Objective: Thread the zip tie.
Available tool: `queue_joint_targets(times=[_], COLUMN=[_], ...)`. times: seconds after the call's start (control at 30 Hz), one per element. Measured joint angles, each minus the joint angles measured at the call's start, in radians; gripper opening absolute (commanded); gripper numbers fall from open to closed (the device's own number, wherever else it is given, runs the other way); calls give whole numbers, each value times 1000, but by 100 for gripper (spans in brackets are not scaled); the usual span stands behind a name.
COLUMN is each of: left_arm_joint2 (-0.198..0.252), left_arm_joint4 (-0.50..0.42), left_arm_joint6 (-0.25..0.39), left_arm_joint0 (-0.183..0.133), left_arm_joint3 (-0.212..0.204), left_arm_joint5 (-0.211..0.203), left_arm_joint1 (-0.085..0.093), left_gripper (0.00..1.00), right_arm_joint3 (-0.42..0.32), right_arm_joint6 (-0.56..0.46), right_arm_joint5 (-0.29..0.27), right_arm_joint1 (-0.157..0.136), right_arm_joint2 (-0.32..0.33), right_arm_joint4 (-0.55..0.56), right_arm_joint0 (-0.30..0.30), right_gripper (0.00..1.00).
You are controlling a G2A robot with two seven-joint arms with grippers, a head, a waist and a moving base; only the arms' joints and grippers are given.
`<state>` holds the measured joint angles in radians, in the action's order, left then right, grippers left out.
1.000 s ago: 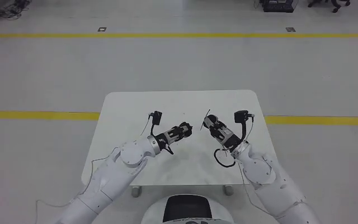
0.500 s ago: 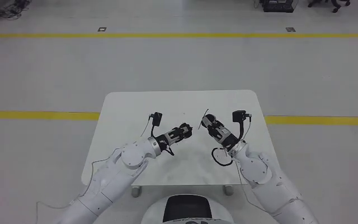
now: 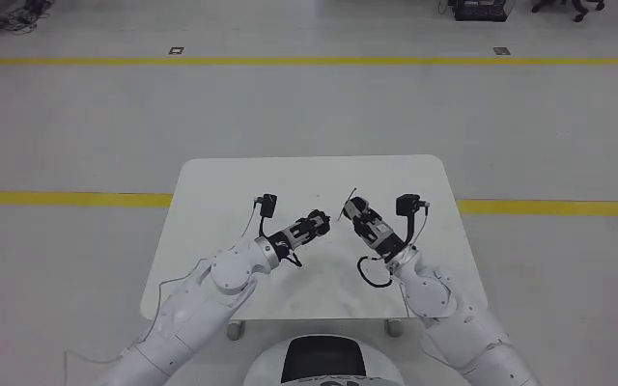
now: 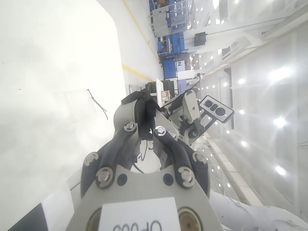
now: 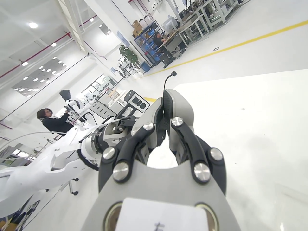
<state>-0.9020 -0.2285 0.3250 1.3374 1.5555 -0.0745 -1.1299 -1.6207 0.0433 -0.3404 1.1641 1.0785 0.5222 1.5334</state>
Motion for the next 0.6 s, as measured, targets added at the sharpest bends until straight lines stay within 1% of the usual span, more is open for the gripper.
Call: queue_joint_targets(times=[0.17, 0.3, 0.6], left_arm_joint2=[-4, -11, -17], left_arm_joint4=[0, 2, 1], left_arm_joint6=[-21, -38, -45], left_arm_joint0=[6, 13, 22], left_arm_joint3=[4, 9, 15], left_arm_joint5=[6, 10, 13], left_arm_joint1=[-2, -2, -4], left_gripper=[0, 0, 0], right_arm_joint3=[20, 20, 20], right_arm_joint6=[16, 46, 55], right_arm_joint5=[0, 0, 9], right_arm_joint1=[6, 8, 10], right_arm_joint2=[-16, -21, -23], right_arm_joint4=[5, 15, 22], right_arm_joint0=[-14, -18, -17], right_gripper=[0, 0, 0])
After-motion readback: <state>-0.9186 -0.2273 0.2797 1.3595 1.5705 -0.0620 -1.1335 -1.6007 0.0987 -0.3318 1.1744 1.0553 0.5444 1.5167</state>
